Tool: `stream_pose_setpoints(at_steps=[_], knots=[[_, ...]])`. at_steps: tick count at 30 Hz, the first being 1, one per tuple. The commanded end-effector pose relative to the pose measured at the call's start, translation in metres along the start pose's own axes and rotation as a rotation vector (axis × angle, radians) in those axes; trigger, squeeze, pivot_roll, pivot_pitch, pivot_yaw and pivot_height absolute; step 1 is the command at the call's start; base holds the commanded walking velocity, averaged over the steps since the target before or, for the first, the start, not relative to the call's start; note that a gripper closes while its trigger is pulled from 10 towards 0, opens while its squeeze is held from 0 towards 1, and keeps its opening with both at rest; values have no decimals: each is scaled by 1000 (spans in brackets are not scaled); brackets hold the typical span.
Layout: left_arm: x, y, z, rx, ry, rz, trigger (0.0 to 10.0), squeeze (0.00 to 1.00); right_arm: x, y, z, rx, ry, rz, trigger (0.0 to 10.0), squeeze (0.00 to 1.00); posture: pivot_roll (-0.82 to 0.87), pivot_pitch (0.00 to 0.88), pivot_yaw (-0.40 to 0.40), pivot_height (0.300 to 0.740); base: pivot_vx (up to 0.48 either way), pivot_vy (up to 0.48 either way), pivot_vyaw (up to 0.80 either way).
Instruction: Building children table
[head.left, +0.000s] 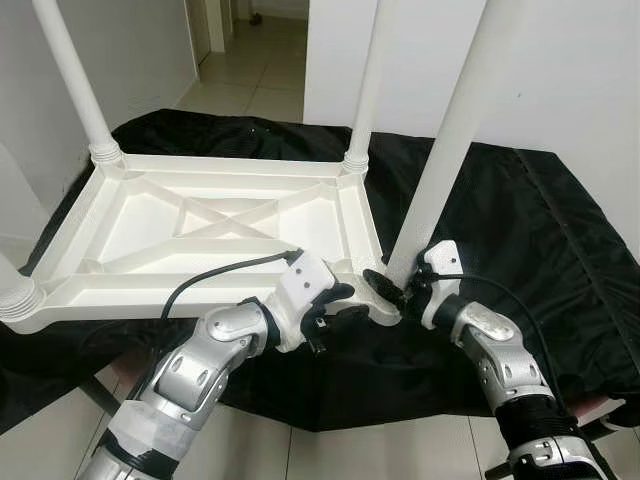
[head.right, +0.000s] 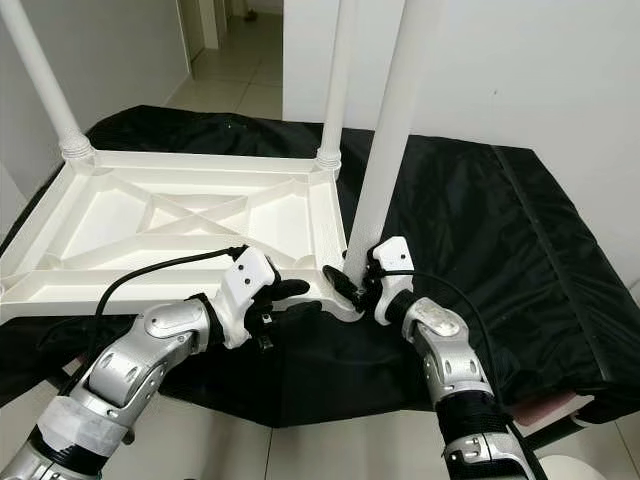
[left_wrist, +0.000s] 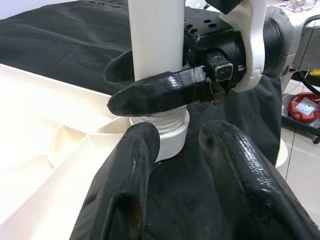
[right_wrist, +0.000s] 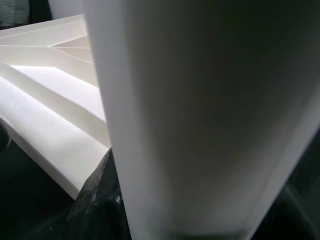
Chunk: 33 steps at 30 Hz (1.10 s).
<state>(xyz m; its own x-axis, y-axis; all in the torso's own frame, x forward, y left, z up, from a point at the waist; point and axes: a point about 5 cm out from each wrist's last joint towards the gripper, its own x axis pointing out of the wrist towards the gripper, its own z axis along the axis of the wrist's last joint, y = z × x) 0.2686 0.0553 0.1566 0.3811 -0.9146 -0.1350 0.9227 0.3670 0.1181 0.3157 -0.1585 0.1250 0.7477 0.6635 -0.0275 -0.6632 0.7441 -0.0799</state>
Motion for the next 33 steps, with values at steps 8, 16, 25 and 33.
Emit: stream_pose_setpoints(at_steps=[8, 16, 25, 33], knots=[[1, 0, 3, 11, -11, -10, 10000, 0, -6, 1, -13, 39, 34, -21, 10000, 0, 61, 0, -56, 740, 0, 0, 0], [1, 1, 4, 9, -18, -1, 10000, 0, -3, 6, -9, 48, -10, -120, 10000, 0, 61, 0, -68, 740, 0, 0, 0], [2, 0, -1, -18, -21, 20, 10000, 0, 9, 25, -22, 107, 56, -435, 10000, 0, 52, 0, -65, 740, 0, 0, 0], [0, 1, 0, -24, -25, 32, 10000, 0, 8, 36, -12, 198, -19, -750, 10000, 0, 31, 0, -70, 740, 0, 0, 0]])
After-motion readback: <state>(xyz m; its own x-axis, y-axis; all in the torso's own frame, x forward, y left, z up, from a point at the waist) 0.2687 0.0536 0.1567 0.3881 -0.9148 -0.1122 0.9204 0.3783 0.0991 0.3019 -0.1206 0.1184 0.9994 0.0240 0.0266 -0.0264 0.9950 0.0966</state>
